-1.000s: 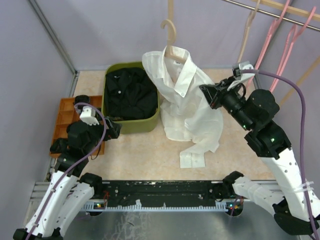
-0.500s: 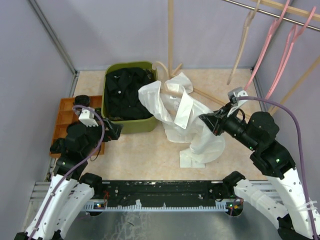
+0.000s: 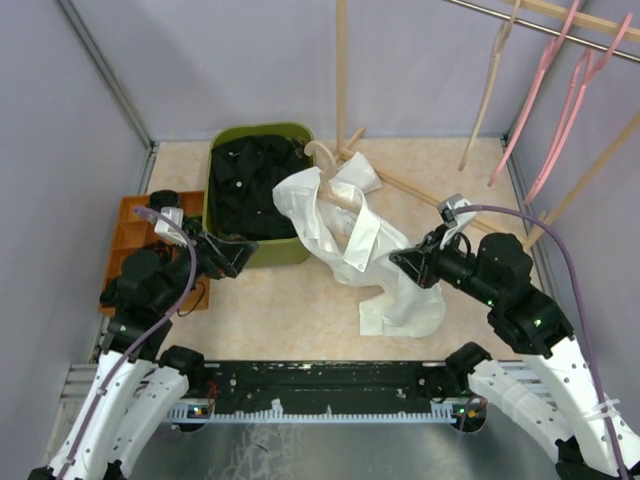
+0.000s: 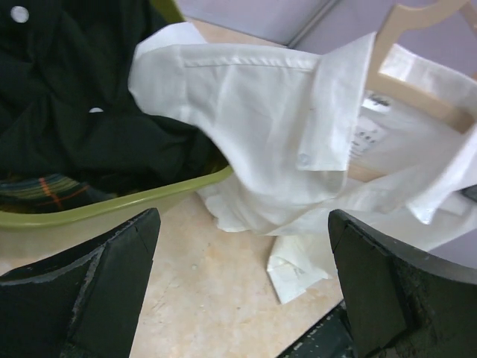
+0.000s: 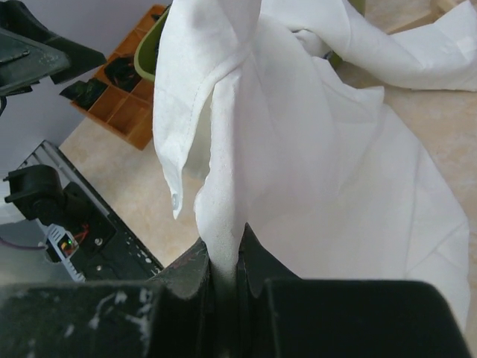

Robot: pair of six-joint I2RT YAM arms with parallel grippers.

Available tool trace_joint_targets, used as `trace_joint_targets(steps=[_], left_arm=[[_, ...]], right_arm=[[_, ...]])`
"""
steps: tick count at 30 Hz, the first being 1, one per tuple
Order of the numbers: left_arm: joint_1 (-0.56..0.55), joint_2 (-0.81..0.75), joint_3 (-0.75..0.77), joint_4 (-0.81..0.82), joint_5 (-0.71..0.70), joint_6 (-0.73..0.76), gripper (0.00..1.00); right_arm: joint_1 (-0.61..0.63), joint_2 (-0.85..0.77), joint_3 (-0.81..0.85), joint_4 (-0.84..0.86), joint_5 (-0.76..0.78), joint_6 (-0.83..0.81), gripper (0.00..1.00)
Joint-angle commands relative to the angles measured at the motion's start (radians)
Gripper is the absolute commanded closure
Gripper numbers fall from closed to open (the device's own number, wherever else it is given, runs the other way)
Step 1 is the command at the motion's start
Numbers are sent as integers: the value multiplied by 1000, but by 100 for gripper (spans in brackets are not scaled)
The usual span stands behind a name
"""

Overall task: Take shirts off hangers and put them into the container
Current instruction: Pick up the hanger from the clothesline.

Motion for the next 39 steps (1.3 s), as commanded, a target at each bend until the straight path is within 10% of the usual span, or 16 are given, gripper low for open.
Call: trace_joint_targets(steps=[1, 20, 34, 39], left_arm=[[-1, 28, 26, 115, 166, -90, 1], [-54, 198, 61, 201, 398, -112, 14], [-307, 227, 122, 253, 157, -87, 18], [-307, 176, 143, 230, 117, -60, 18]], right_arm=[[-3, 4, -31, -15, -126, 28, 100], [-2, 70, -116, 20, -298, 68, 100], [-3, -66, 68, 8, -117, 56, 100], [-2, -111, 268, -240, -57, -36, 100]])
